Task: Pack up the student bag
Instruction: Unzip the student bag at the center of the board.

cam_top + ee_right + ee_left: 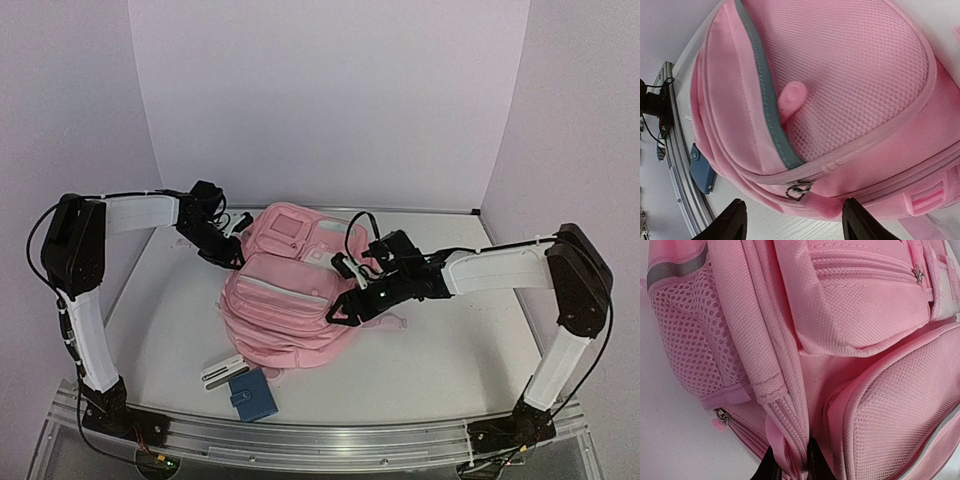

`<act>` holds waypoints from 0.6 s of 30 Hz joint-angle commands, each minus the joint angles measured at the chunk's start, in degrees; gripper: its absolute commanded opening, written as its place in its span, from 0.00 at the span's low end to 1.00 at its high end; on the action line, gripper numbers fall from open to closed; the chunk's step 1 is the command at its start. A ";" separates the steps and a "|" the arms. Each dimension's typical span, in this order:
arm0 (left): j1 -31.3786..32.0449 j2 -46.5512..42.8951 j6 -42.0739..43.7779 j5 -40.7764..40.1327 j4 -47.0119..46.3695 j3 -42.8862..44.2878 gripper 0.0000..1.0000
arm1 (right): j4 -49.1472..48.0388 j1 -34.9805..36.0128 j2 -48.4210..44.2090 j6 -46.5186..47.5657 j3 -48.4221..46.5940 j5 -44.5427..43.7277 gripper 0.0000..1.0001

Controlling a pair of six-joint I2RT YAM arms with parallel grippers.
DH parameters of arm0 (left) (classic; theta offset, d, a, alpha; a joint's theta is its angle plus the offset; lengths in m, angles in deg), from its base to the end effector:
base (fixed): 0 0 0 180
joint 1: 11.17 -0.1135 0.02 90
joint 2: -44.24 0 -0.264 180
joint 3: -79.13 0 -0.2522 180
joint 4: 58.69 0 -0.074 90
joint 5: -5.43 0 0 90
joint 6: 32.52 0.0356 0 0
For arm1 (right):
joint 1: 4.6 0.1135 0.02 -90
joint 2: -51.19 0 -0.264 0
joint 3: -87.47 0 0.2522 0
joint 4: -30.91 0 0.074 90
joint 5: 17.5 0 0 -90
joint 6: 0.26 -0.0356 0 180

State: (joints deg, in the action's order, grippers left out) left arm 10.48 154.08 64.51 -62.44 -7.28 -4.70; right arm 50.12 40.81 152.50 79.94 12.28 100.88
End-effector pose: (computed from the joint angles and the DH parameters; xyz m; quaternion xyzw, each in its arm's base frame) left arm 0.3666 -0.1599 0.2052 0.2775 0.9182 -0.2128 0.1862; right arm 0.2493 0.2770 0.1864 -0.3629 0.8253 0.3717 0.2214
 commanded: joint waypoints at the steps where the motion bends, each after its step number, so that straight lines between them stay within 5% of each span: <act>1: 0.32 0.60 0.09 -0.59 -0.87 2.41 0.00 | -2.09 1.55 1.30 3.92 -0.85 -6.36 0.57; 10: 0.37 1.84 -1.13 0.02 -0.66 3.35 0.00 | -4.11 6.21 0.85 5.55 -0.09 -17.15 0.39; 18: 0.32 2.46 -5.14 -2.19 -0.64 3.81 0.00 | -4.92 7.56 -0.19 5.95 0.43 -21.84 0.09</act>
State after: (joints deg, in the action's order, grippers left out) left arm 10.48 155.27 62.18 -62.77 -6.58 -3.45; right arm 48.47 47.52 153.42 85.28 12.59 81.97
